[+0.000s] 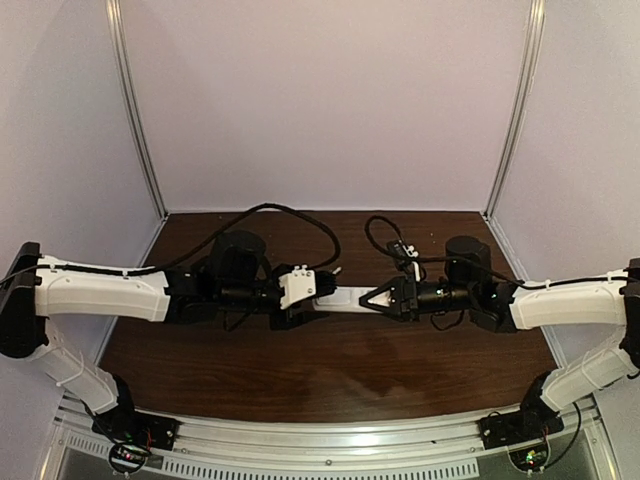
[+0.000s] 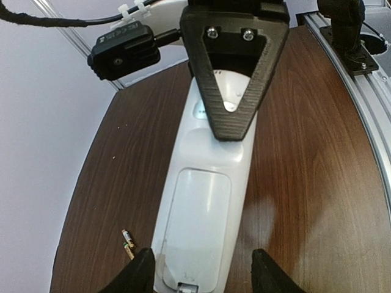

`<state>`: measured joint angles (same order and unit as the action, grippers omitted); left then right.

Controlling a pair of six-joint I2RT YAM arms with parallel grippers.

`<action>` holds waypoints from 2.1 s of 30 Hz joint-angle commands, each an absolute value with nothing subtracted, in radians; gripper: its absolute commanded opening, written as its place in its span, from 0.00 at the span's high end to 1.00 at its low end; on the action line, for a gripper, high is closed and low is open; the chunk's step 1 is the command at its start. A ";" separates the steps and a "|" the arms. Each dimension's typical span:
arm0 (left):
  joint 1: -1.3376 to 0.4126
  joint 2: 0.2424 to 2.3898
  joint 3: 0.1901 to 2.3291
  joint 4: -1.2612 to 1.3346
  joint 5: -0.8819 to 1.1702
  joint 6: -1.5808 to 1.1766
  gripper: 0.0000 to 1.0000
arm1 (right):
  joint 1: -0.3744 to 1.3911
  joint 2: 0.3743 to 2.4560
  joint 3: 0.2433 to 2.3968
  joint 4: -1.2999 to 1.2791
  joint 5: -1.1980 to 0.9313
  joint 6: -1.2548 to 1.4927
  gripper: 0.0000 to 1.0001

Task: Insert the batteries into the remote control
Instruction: Remove the battery cover from the remote control, then place the battery cover at the center of the board.

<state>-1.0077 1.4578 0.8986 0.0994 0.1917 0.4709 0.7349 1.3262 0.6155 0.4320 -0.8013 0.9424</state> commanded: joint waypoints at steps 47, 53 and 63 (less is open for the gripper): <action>-0.803 1.610 0.868 -0.346 0.186 0.481 0.67 | 0.580 1.210 0.626 0.069 -0.880 0.686 1.00; -0.793 1.628 0.872 -0.355 0.181 0.479 0.39 | 0.579 1.218 0.639 0.052 -0.886 0.672 1.00; -0.895 1.373 0.856 -0.051 0.216 0.420 0.06 | 0.586 1.229 0.633 0.108 -0.955 0.693 1.00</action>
<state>-0.8165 1.4708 0.8463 -0.2932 0.1974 0.4568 0.5827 1.2308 0.6151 0.0498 -0.8978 0.6819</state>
